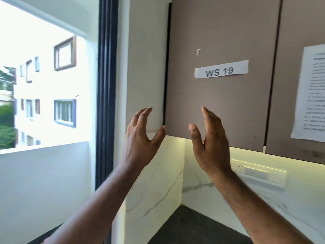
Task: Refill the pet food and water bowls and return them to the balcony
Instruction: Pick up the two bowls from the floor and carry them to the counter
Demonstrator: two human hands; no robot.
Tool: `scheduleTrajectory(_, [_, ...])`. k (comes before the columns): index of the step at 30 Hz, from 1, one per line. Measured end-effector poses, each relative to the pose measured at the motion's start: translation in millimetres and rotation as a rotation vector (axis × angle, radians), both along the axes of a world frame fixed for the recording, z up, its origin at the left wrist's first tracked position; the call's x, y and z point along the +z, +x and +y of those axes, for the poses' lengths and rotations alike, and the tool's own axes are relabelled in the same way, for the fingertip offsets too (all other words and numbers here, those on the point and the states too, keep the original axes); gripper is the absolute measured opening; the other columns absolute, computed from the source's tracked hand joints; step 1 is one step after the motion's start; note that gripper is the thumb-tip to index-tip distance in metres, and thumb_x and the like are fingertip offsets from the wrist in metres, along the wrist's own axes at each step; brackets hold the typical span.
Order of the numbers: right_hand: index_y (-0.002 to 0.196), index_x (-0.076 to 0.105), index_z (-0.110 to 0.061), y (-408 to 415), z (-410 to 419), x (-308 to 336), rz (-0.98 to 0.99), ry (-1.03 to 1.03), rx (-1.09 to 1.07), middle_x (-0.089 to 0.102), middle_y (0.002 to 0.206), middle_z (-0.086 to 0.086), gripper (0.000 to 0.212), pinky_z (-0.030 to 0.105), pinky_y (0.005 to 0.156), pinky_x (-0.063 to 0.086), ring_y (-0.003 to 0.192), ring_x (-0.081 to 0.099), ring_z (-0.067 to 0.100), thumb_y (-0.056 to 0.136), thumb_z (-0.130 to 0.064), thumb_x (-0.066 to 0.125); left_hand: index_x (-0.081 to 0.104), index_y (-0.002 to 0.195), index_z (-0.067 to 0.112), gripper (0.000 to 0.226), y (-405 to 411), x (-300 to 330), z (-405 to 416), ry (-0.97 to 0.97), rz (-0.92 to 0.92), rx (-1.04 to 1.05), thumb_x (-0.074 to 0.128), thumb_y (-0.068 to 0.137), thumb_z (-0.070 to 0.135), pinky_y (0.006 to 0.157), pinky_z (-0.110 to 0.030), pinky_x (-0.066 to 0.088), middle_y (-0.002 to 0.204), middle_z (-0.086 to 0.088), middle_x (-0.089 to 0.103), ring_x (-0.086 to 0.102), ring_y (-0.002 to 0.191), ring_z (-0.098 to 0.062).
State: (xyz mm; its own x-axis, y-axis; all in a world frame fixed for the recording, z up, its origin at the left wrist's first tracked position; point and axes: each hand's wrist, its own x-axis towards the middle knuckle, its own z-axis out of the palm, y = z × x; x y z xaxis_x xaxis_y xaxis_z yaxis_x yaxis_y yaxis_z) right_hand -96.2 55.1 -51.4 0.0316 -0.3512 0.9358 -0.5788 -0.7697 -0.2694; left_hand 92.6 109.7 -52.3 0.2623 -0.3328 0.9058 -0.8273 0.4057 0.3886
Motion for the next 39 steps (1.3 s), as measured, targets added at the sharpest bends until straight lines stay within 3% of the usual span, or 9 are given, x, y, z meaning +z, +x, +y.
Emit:
scheduleTrajectory(10, [0.162,0.027,-0.021,118.3,35.5,-45.2,0.015,0.066,0.383,0.031,0.167,0.003,0.075,0.051,0.109,0.049,0.149,0.041,0.023,0.101,-0.066,0.03,0.043,0.149,0.028,0.067,104.4,-51.3,86.3,0.035,0.101,0.294,0.06,0.09,0.055,0.097,-0.051,0.055,0.151,0.004,0.047,0.053,0.132,-0.019])
scheduleTrajectory(16, [0.163,0.025,-0.018,192.9,63.7,-82.3,0.028,0.15,0.517,0.03,0.168,0.005,0.077,0.049,0.118,0.04,0.153,0.032,0.022,0.101,-0.064,0.033,0.042,0.148,0.03,0.068,158.7,-95.8,135.6,0.1,0.158,0.454,0.061,0.088,0.055,0.096,-0.051,0.055,0.149,0.003,0.048,0.053,0.132,-0.019])
scheduleTrajectory(25, [0.164,0.013,-0.024,304.3,81.5,-148.8,0.098,0.305,0.699,0.025,0.169,0.003,0.086,0.055,0.111,0.046,0.151,0.036,0.025,0.098,-0.075,0.028,0.041,0.149,0.03,0.068,235.8,-169.1,182.1,0.229,0.272,0.593,0.061,0.088,0.054,0.097,-0.049,0.055,0.15,0.002,0.046,0.053,0.131,-0.016])
scheduleTrajectory(33, [0.164,0.016,-0.019,408.0,89.6,-233.6,0.258,0.479,0.744,0.026,0.168,0.005,0.085,0.052,0.113,0.044,0.15,0.038,0.027,0.097,-0.069,0.034,0.04,0.15,0.024,0.068,316.7,-250.2,196.3,0.395,0.424,0.68,0.066,0.09,0.044,0.102,-0.05,0.052,0.15,-0.001,0.047,0.05,0.135,-0.019])
scheduleTrajectory(39, [0.163,0.02,-0.013,476.2,94.5,-298.5,0.368,0.585,0.709,0.03,0.166,0.012,0.083,0.04,0.121,0.029,0.153,0.029,0.028,0.099,-0.064,0.036,0.043,0.15,0.019,0.07,382.6,-306.8,211.5,0.514,0.561,0.7,0.068,0.09,0.043,0.109,-0.051,0.045,0.153,-0.005,0.046,0.047,0.139,-0.024])
